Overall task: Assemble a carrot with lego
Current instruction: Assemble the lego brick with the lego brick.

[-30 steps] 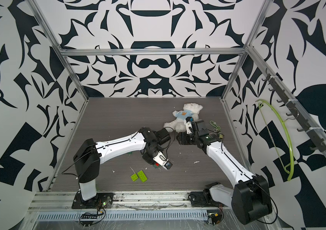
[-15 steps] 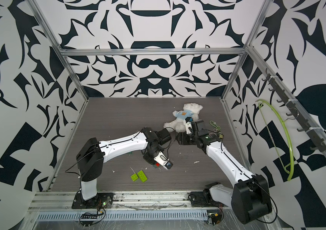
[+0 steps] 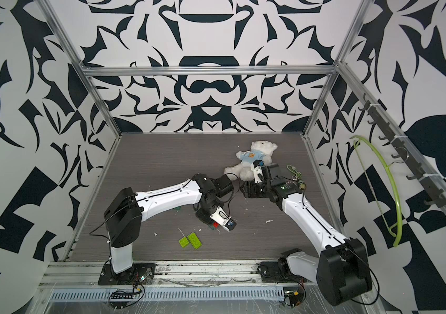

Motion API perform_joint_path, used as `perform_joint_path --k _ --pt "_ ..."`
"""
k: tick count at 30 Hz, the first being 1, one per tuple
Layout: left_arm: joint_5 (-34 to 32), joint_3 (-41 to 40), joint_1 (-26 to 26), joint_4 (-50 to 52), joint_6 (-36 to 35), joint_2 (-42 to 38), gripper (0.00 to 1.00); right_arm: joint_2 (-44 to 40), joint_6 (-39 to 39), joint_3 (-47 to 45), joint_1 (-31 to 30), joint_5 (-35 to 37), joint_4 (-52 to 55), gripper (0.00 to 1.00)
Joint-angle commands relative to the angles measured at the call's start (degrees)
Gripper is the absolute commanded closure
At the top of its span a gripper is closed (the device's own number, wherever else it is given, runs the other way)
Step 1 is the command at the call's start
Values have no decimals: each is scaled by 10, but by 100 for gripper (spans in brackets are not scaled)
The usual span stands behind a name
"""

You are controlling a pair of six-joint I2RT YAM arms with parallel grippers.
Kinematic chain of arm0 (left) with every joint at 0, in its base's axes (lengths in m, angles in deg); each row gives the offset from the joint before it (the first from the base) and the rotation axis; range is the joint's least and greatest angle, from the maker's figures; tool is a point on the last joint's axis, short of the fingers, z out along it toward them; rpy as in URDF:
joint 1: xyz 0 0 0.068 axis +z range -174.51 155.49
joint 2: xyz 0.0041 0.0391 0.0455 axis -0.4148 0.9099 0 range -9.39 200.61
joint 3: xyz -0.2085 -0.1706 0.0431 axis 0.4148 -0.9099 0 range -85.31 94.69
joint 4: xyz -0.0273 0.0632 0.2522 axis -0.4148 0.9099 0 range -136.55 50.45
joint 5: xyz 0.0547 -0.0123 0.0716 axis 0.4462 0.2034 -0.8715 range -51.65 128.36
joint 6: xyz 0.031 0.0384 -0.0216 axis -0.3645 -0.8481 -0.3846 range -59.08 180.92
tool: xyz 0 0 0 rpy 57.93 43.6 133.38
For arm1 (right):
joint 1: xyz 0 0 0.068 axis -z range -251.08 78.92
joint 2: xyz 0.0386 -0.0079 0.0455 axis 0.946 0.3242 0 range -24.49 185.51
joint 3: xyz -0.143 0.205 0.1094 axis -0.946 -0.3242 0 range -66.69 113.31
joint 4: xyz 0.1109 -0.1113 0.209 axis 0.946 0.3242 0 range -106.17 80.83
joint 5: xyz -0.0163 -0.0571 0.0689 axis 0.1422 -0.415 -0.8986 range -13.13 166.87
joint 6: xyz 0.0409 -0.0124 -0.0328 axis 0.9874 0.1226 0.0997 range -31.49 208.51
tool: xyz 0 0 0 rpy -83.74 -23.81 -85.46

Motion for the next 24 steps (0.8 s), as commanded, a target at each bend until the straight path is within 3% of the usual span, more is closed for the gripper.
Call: perform_joint_path --k 1,24 --pt "24 -4 4 21 8 -1 76 -1 3 -3 3 -8 -12 39" --pt "16 0 6 14 -8 -23 76 2 4 -6 3 -17 -18 39"
